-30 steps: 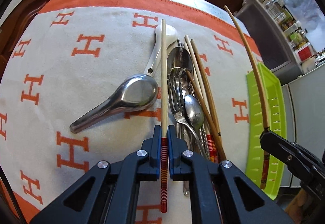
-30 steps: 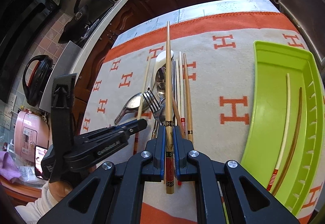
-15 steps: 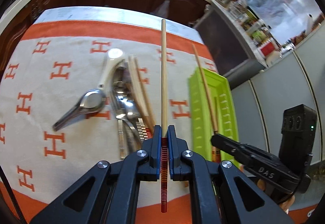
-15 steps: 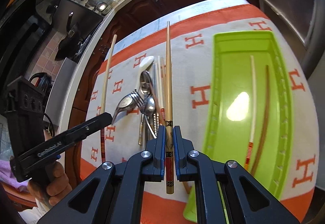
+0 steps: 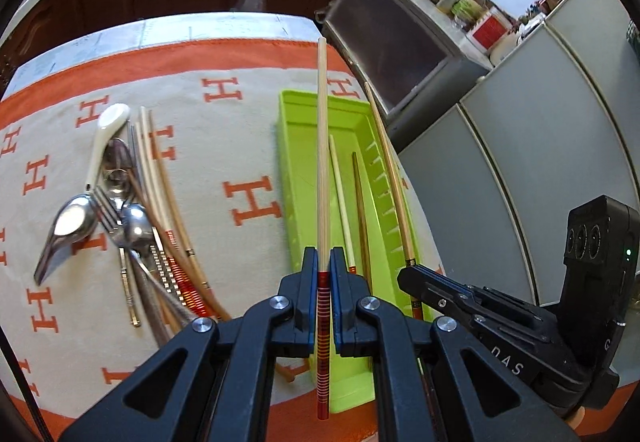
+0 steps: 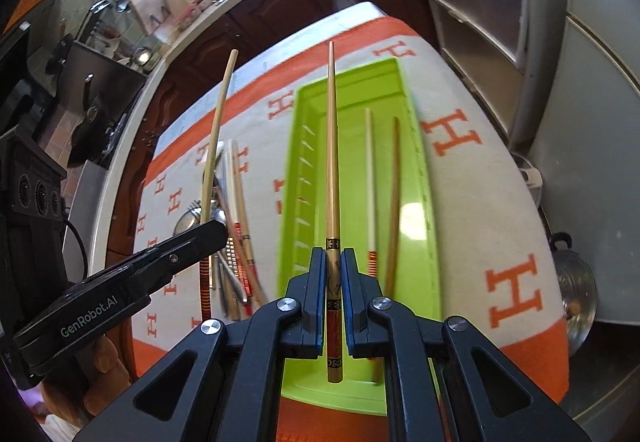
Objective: Organize utensils
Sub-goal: 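Carry both chopsticks to the green tray and lower them in, then open both tools and withdraw them from the tray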
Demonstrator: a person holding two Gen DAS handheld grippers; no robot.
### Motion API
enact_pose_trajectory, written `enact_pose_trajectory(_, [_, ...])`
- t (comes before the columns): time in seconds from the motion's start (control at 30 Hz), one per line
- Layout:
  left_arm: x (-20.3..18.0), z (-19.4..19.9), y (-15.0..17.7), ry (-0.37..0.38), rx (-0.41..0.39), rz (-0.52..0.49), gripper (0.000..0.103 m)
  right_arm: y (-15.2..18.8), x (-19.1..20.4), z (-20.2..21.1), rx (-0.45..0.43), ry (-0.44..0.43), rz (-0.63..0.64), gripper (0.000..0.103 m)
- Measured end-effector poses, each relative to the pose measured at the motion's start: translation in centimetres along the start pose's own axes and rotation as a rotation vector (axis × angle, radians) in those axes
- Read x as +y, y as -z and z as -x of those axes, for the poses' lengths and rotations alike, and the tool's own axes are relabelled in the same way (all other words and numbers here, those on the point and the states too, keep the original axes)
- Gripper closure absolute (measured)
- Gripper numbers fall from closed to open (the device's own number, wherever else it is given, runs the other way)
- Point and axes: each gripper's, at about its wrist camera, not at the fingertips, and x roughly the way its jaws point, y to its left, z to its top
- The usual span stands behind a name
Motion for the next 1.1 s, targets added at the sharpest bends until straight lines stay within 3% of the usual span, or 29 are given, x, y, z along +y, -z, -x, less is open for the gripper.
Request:
enact_pose_trajectory(0.27, [-1.3, -4.5, -0.3, -0.009, 0.084, 0.007, 0.098, 0.9, -2.8, -2.4, 0.073, 0.077, -0.059, 0.096])
enact_pose_trajectory(0.33, [-1.0, -5.0, -0.2, -0.013, 0.101, 0.017, 0.089, 1.2, -3.0, -2.7, 0.084, 0.092, -0.069, 0.095])
enact_pose_trajectory(0.37, [-0.9, -5.2, -0.1, -0.017, 0.110, 0.026, 0.079, 1.3, -3.4, -2.7, 0.091, 0.092, -0.085, 0.094])
enact_pose_trajectory(0.47, [-0.5, -5.0, 0.2, -0.007, 0.119, 0.032, 0.076, 1.4, -4.0, -2.6, 0.087, 0.082, -0.106, 0.087])
enact_pose_trajectory(0.53, [-0.5, -4.0, 0.5, -0.003, 0.111, 0.025, 0.075, 1.2, -4.1, -2.4, 0.071, 0.086, -0.109, 0.084])
enact_pose_trajectory(0.67, [-0.4, -1.5, 1.2, -0.053, 0.054, -0.018, 0.057, 0.9, -3.9, -1.8, 0.056, 0.093, -0.107, 0.083])
enact_pose_trajectory(0.93, [3.1, 2.8, 3.0, -0.160, -0.001, -0.005, 0.054, 0.6, -2.5, -1.4, 0.043, 0.103, -0.078, 0.083])
enact_pose_trajectory(1.1, [5.9, 4.6, 3.5, -0.228, -0.030, 0.045, 0.046, 0.5, -1.4, -1.4, 0.038, 0.109, -0.049, 0.083])
